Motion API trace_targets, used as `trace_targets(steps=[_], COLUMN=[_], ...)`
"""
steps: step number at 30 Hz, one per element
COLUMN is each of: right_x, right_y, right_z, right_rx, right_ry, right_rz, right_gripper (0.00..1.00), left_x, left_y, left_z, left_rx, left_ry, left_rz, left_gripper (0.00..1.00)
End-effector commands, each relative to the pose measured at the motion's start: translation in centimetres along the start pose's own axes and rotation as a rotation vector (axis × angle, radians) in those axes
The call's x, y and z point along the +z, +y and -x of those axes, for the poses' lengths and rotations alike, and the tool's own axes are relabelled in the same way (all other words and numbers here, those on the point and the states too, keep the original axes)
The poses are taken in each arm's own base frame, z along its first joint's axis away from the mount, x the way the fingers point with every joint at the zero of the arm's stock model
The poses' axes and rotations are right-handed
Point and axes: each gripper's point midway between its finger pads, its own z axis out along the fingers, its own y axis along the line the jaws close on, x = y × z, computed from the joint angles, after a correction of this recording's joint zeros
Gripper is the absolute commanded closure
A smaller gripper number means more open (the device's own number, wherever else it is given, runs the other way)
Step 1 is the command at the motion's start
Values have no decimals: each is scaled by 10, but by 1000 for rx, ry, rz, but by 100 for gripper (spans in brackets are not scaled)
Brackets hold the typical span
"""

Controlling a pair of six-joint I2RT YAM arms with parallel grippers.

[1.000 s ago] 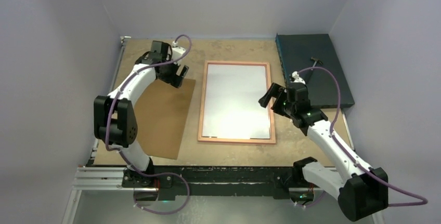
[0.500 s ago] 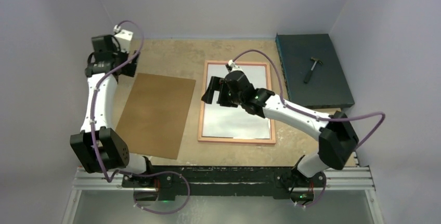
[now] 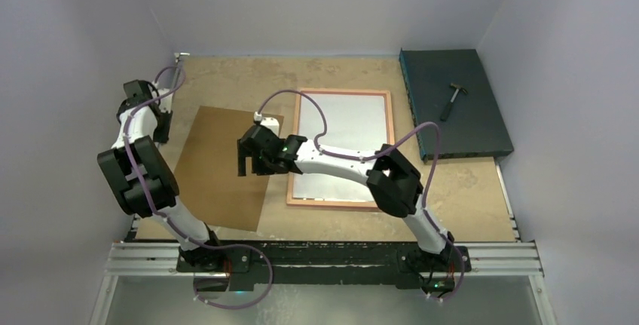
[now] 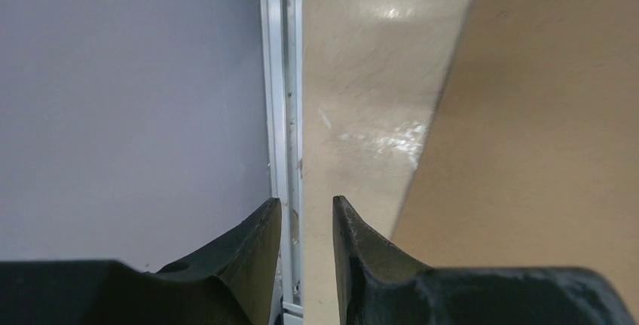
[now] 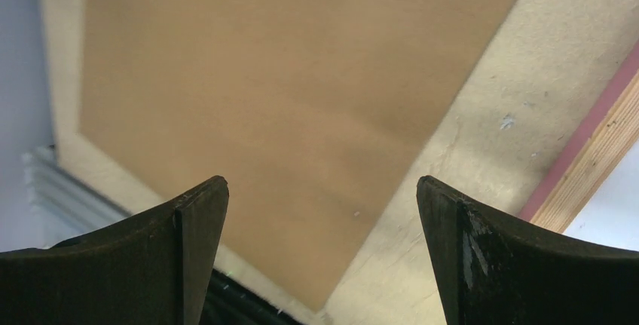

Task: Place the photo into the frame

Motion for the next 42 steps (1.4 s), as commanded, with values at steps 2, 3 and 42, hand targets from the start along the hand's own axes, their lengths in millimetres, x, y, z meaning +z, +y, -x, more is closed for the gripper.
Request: trace_targets(steps=[2, 3, 42], right_x=[14, 18, 52], right_y=[-15, -16, -15], right_z=[11, 5, 3], right_rx=[65, 66, 365], right_ry=[-7, 11, 111], right_rz=[-58, -59, 130], right_gripper=[3, 3, 2], left_x=[8, 13, 53], left_y=[18, 16, -132], left_z=[-7, -10, -86], left_rx=[24, 24, 70], left_ry=[-19, -10, 177], left_rz=[110, 109, -361], left_gripper=[71, 71, 93])
